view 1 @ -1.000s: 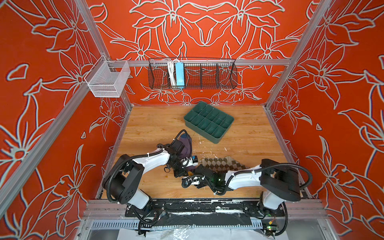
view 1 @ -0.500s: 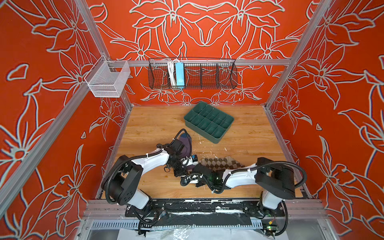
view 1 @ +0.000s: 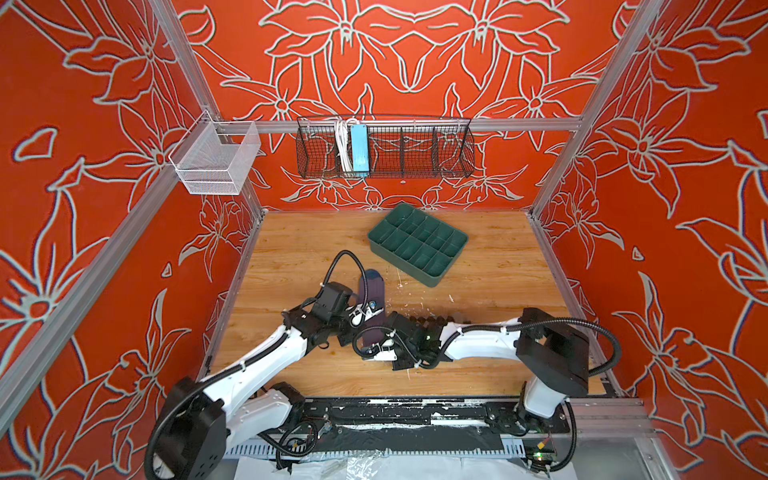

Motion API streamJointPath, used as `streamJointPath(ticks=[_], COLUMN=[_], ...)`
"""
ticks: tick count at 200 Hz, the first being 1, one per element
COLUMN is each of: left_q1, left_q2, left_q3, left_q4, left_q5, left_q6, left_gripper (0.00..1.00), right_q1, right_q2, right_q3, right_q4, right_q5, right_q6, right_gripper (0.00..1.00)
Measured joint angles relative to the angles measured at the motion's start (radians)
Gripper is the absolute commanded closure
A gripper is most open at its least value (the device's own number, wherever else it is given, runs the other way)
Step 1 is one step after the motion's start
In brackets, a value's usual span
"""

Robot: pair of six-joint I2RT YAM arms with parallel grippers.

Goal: Roll the socks

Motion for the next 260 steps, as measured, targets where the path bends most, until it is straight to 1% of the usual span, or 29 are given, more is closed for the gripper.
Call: streamJointPath(ticks=[5, 32, 46, 55, 74, 86, 103, 121, 137, 148, 158, 167, 188, 201, 215, 228, 249, 260], left_q1=[0.0, 0.007, 0.007, 0.007, 0.007, 0.007, 0.007, 0.007, 0.005, -0.004, -0.03, -0.066, -0.193, -0.272, -0.332, -0.358, -0.368, -0.369], left_q2=[-0.039, -0.266, -0.383, -0.454, -0.583, -0.638, -0.669, -0.669, -0.657, -0.641, -0.616, -0.594, -0.53, -0.479, -0.409, -0.345, -0.262, -0.227], left_q3=[-0.02, -0.121, -0.144, -0.145, -0.123, -0.085, -0.035, -0.006, -0.008, -0.02, -0.039, -0.056, -0.112, -0.146, -0.178, -0.201, -0.229, -0.242], left_q4=[0.016, 0.121, 0.141, 0.141, 0.093, 0.026, -0.068, -0.161, -0.241, -0.277, -0.302, -0.315, -0.308, -0.287, -0.247, -0.203, -0.119, -0.066], left_q5=[-0.037, -0.239, -0.308, -0.333, -0.318, -0.272, -0.188, -0.098, -0.022, 0.01, 0.027, 0.026, -0.005, -0.032, -0.051, -0.066, -0.088, -0.099], left_q6=[-0.002, -0.021, -0.021, -0.02, 0.008, 0.046, 0.111, 0.19, 0.285, 0.338, 0.385, 0.413, 0.467, 0.482, 0.486, 0.482, 0.465, 0.446], left_gripper=[0.68, 0.67, 0.65, 0.65, 0.63, 0.62, 0.62, 0.62, 0.62, 0.62, 0.62, 0.62, 0.62, 0.62, 0.62, 0.62, 0.61, 0.61], right_q1=[-0.005, -0.035, -0.053, -0.064, -0.085, -0.099, -0.121, -0.145, -0.163, -0.174, -0.183, -0.192, -0.211, -0.22, -0.225, -0.229, -0.235, -0.237], right_q2=[0.007, 0.045, 0.068, 0.088, 0.129, 0.154, 0.189, 0.232, 0.281, 0.316, 0.346, 0.369, 0.414, 0.432, 0.444, 0.454, 0.46, 0.461], right_q3=[0.014, 0.089, 0.132, 0.162, 0.225, 0.263, 0.311, 0.371, 0.437, 0.487, 0.525, 0.556, 0.611, 0.632, 0.647, 0.657, 0.661, 0.661], right_q4=[-0.018, -0.118, -0.172, -0.208, -0.274, -0.312, -0.363, -0.426, -0.491, -0.54, -0.581, -0.614, -0.678, -0.702, -0.72, -0.732, -0.738, -0.738], right_q5=[-0.014, -0.088, -0.127, -0.151, -0.201, -0.226, -0.265, -0.319, -0.369, -0.404, -0.433, -0.457, -0.507, -0.526, -0.542, -0.554, -0.569, -0.574], right_q6=[0.002, 0.008, 0.014, 0.021, 0.035, 0.048, 0.064, 0.082, 0.089, 0.09, 0.09, 0.091, 0.094, 0.097, 0.098, 0.098, 0.098, 0.098], right_gripper=[1.0, 1.0, 1.0, 1.0, 1.0, 1.0, 1.0, 1.0, 1.0, 1.0, 1.0, 1.0, 1.0, 1.0, 1.0, 1.0, 1.0, 0.95])
